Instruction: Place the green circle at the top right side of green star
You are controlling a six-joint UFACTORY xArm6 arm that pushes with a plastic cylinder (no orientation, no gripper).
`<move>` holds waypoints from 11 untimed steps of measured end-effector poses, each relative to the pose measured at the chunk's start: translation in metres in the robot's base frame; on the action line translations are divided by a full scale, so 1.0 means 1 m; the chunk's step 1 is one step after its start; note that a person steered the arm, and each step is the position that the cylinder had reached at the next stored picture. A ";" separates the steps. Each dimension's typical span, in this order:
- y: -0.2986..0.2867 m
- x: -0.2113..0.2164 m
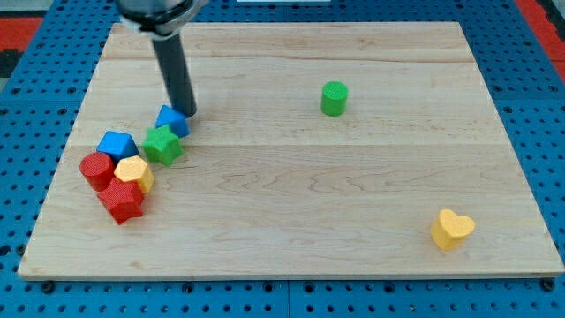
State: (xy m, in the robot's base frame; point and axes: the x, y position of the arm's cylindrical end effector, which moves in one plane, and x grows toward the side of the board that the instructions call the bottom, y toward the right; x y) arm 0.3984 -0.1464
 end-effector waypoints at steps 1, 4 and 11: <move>-0.001 0.007; 0.311 -0.020; 0.034 -0.002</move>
